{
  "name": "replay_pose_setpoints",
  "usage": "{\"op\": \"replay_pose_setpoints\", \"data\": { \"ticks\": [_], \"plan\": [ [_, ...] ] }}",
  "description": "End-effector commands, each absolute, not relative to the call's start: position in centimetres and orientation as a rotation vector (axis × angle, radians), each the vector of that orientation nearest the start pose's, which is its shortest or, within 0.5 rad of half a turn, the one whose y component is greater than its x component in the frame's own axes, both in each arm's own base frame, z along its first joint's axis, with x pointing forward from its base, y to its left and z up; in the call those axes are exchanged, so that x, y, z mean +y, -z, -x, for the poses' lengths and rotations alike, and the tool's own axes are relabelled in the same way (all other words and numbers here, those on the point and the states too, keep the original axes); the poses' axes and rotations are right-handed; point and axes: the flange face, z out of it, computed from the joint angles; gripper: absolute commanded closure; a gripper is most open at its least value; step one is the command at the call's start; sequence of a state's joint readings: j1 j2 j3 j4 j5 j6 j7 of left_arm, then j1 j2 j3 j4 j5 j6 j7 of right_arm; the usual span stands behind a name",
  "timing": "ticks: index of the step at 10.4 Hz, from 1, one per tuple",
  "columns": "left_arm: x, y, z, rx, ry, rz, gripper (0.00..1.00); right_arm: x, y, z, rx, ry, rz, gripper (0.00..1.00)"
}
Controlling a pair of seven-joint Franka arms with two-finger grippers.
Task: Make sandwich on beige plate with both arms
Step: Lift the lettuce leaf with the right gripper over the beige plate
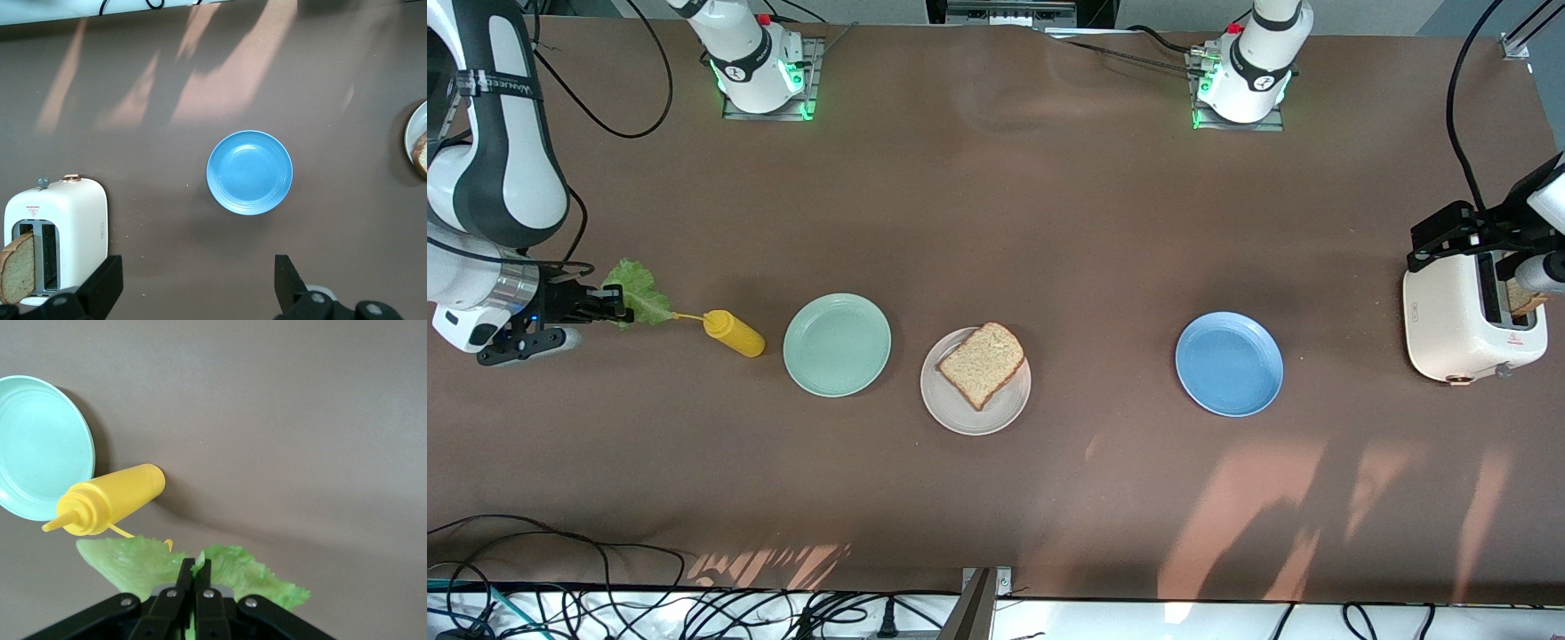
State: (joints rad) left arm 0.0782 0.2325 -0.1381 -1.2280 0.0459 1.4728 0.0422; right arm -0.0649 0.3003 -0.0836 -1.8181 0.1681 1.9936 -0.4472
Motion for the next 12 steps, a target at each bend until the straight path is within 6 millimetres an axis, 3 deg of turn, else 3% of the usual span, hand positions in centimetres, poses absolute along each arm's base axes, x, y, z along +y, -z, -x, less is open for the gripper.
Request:
{"op": "replay_pose_setpoints", "data": {
  "ticks": [1, 3, 5, 7, 9, 12],
  "plan": [
    [-1.8, -64.6, -60.8, 0.166, 0.017, 3.107, 0.0, -7.5, -38.2, -61.0, -0.276, -0.14, 2.964, 1.0],
    [-1.8, -64.6, -60.8, 0.166, 0.017, 3.107, 0.0, -3.9, -39.9, -61.9, -0.203, -0.148, 2.972, 1.0],
    [-1.9, -64.6, -60.8, 0.168, 0.02, 3.107, 0.0, 3.4, -41.5, -62.7, -0.155, -0.157, 2.989, 1.0],
    [-1.9, -64.6, -60.8, 0.168, 0.02, 3.107, 0.0, 11.2, -41.9, -63.0, -0.088, -0.152, 3.003, 1.0],
    [-2.0, -64.7, -60.7, 0.17, 0.022, 3.107, 0.0, 17.2, -41.2, -64.5, 0.023, -0.137, 3.005, 1.0],
    [-2.7, -64.7, -60.7, 0.187, 0.02, 3.106, 0.0, 26.0, -40.3, -68.4, 0.195, -0.084, 2.909, 1.0]
  ]
}}
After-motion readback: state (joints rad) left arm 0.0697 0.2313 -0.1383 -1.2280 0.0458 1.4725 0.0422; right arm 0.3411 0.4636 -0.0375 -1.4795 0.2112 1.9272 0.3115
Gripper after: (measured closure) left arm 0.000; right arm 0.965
